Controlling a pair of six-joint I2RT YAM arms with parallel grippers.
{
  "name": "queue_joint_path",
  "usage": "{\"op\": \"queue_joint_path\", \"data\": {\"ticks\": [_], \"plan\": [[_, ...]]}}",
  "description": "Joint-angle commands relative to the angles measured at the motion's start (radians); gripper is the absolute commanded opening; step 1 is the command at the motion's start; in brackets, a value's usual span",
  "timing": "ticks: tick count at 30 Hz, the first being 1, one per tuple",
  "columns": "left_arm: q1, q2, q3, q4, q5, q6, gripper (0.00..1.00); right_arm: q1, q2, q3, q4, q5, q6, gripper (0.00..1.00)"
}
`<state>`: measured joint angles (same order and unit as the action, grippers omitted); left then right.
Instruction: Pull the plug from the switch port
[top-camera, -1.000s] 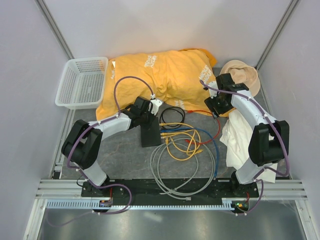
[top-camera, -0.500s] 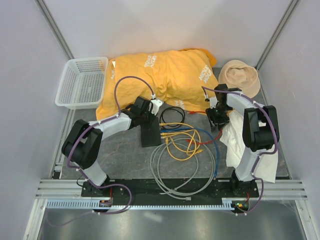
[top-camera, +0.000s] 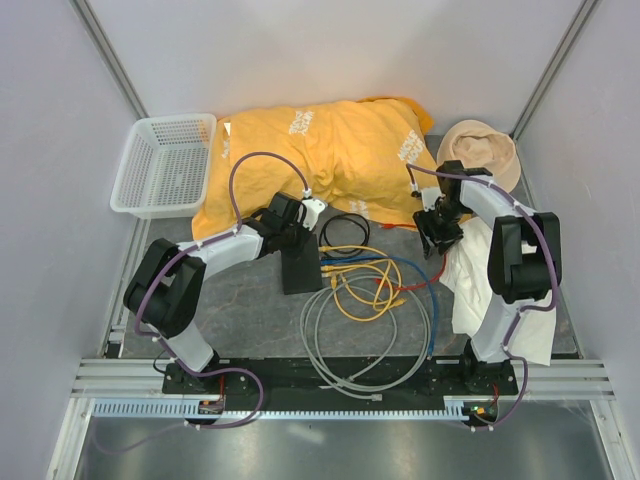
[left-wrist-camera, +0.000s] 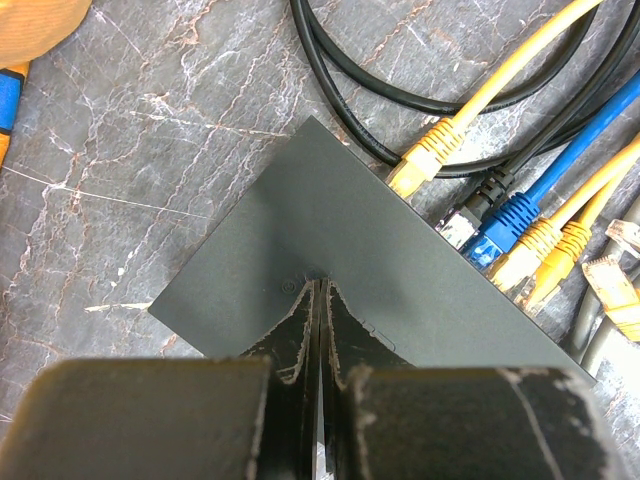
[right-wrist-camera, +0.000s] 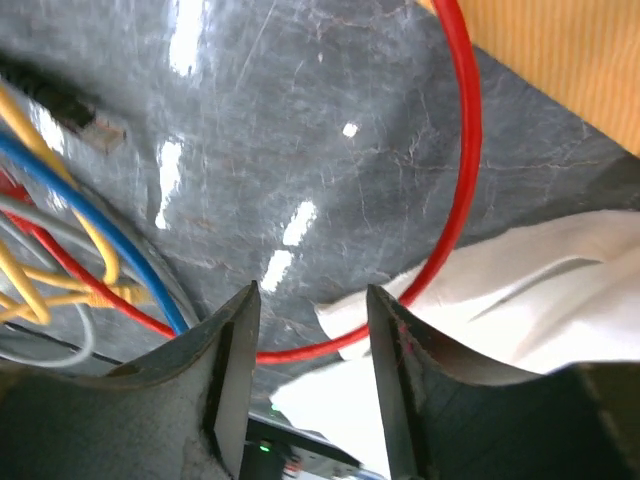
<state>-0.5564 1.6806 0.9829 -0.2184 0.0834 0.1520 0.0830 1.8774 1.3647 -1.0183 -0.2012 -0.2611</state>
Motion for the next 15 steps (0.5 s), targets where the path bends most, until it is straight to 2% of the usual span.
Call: {"op": "queue_joint_path", "data": {"ticks": [1,7,15], "plan": [[-0.011,0.059,-0.016,-0.085,0.049,0.015,0.02,0.0,-0.028,-0.001,-0.089,0.04,-0.133,0.56],[-0.011,0.06,-0.01,-0.084,0.053,0.015,0.01,0.0,0.003,-0.073,-0.082,0.077,-0.276,0.55],[-0.011,0.054,-0.023,-0.081,0.05,0.023,0.01,0.0,0.017,-0.068,-0.062,0.111,-0.28,0.6]]}}
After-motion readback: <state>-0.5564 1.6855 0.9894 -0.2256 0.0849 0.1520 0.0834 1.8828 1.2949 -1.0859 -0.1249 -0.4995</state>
